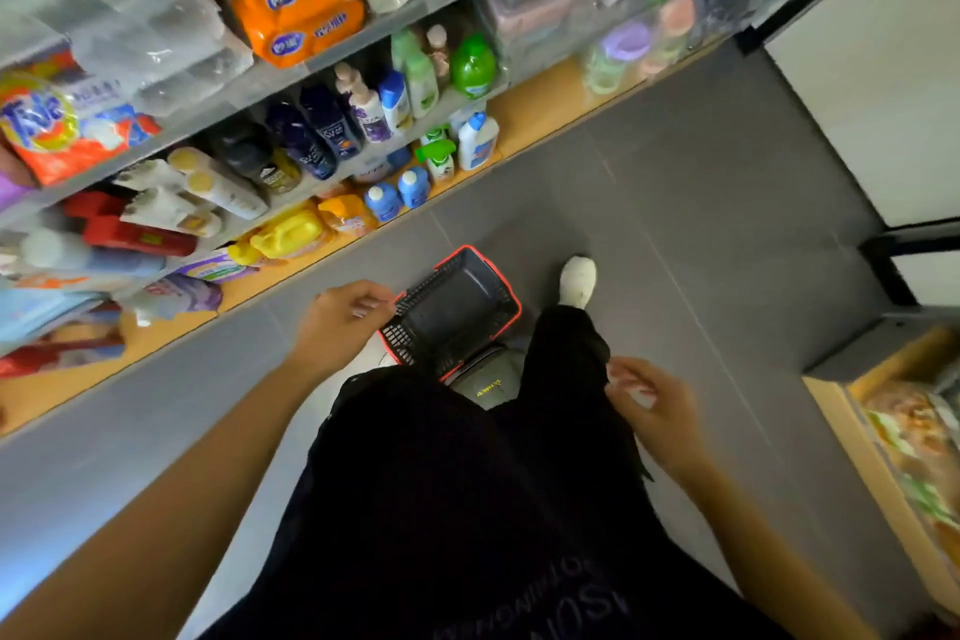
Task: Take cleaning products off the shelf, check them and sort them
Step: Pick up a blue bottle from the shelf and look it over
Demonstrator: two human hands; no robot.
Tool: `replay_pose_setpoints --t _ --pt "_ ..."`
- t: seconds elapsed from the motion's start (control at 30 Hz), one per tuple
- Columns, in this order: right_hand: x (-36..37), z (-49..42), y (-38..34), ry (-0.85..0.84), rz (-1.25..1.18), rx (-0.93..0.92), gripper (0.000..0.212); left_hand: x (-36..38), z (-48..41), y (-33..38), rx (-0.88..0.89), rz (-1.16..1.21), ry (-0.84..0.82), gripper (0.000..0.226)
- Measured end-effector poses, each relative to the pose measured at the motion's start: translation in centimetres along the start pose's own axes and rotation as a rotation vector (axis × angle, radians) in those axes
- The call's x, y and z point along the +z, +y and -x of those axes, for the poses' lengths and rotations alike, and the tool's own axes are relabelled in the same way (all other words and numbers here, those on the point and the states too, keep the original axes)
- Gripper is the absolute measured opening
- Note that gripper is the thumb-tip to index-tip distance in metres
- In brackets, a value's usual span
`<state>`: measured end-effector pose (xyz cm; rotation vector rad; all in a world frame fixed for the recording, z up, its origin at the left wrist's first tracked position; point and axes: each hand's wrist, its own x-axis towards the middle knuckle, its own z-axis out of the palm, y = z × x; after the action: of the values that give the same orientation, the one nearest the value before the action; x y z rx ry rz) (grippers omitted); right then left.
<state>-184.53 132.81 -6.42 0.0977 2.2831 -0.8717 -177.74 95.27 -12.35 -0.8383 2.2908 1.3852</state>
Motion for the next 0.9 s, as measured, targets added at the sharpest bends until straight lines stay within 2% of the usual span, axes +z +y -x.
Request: replay_pose_setpoints --t 0.2,0.3,0.37,0.47,0.57,0.77,0.9 --pt "-7.6 -18.4 -3.3 -0.287 0.195 -0.338 0.032 6.8 -2.0 2.8 -0.256 0.013 0.195 0.014" --pt "-7.2 -25.5 -7.0 -0.431 0.263 -0.502 0.034 9.1 -1.5 3.1 -0.378 0.093 0.279 0.028" --pt "-5.0 -28.8 -9.9 -0.511 0.310 -0.611 0.035 10.2 -1.2 2.7 -0.454 0.142 0.325 0.025" --pt "0.1 -32.5 -13.6 -0.598 0.397 -0.749 0.037 11.8 -1.8 1.5 -0.501 0.196 0.308 0.019" --pt "7.7 -35.5 -15.9 -0.642 0.462 -0.847 0.041 13.2 -3.7 -1.4 -0.469 0.232 0.300 0.019" --pt "25.3 -44.2 -14.5 -0.564 0.745 -0.941 0.055 13.7 -11.7 -11.9 -0.380 0.297 0.290 0.011" --pt "34.5 -51.2 -12.3 -0.424 0.989 -1.075 0.067 12.3 -18.2 -19.6 -0.255 0.192 0.311 0.012"
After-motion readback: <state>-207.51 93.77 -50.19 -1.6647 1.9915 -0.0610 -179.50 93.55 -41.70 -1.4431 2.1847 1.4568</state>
